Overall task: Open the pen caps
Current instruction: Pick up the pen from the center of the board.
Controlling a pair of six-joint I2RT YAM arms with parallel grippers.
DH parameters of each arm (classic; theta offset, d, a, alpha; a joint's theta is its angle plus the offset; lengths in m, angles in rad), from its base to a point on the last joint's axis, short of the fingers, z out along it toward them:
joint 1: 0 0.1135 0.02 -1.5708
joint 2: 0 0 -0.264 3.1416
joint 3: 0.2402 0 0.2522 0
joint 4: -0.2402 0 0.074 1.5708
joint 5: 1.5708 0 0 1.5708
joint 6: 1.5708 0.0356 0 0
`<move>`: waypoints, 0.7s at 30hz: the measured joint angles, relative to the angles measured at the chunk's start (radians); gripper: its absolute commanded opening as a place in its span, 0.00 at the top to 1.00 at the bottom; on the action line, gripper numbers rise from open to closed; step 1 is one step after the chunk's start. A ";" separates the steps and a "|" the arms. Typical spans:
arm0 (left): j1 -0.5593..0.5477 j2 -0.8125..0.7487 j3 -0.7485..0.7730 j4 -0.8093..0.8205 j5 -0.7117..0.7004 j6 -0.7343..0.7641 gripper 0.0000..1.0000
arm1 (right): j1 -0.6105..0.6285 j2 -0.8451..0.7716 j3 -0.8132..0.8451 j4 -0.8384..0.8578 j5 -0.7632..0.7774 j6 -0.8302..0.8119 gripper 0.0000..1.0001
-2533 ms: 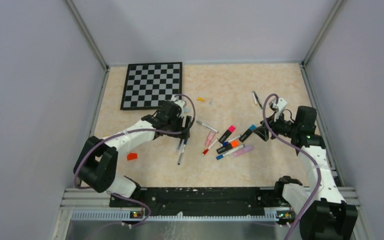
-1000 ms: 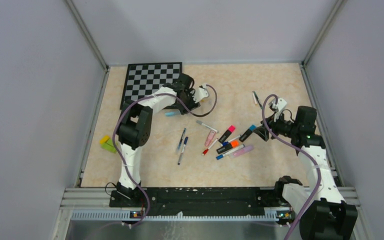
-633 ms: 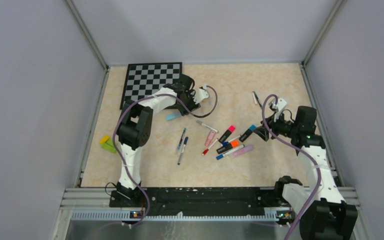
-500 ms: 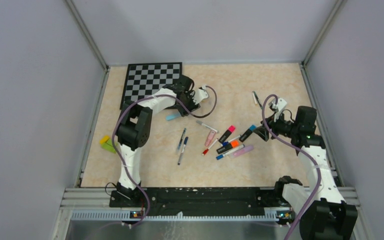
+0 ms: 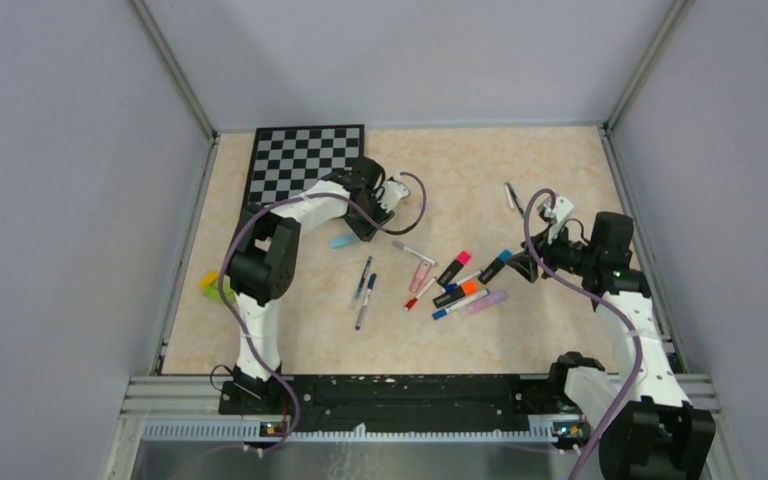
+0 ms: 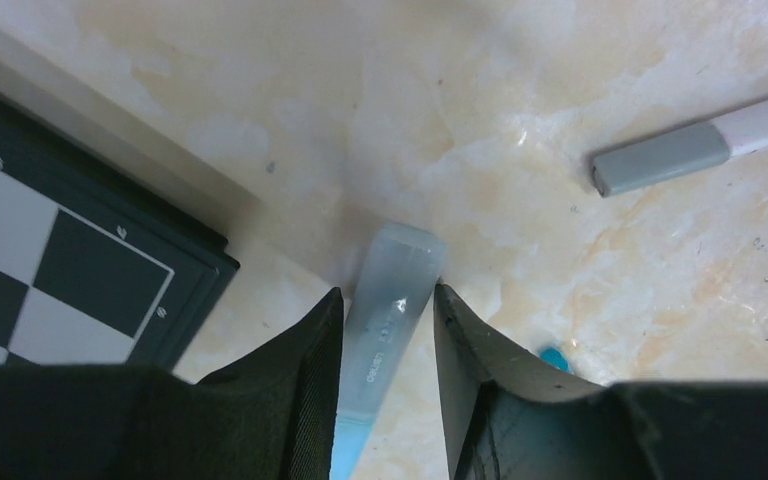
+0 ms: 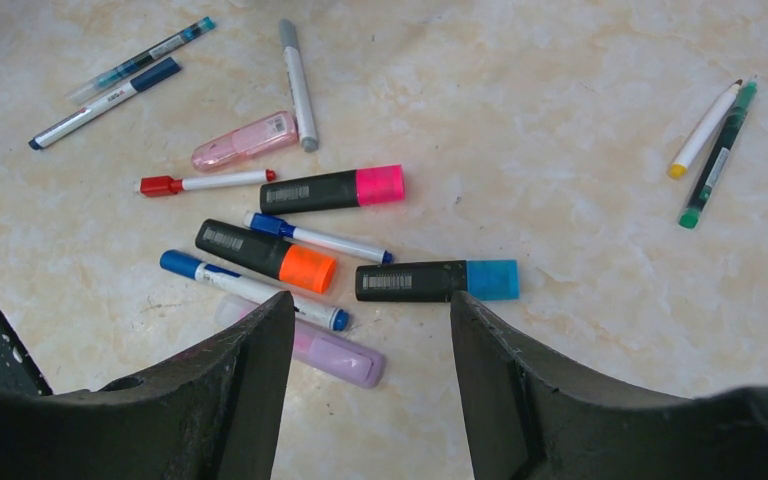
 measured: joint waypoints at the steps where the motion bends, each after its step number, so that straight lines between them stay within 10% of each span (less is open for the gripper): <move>1: 0.000 -0.006 -0.010 -0.002 -0.012 -0.020 0.60 | 0.000 0.000 0.000 0.000 0.000 0.000 0.42; 21: 0.045 -0.140 -0.201 -0.022 -0.062 -0.275 0.64 | 0.000 -0.003 0.000 0.000 -0.002 0.000 0.42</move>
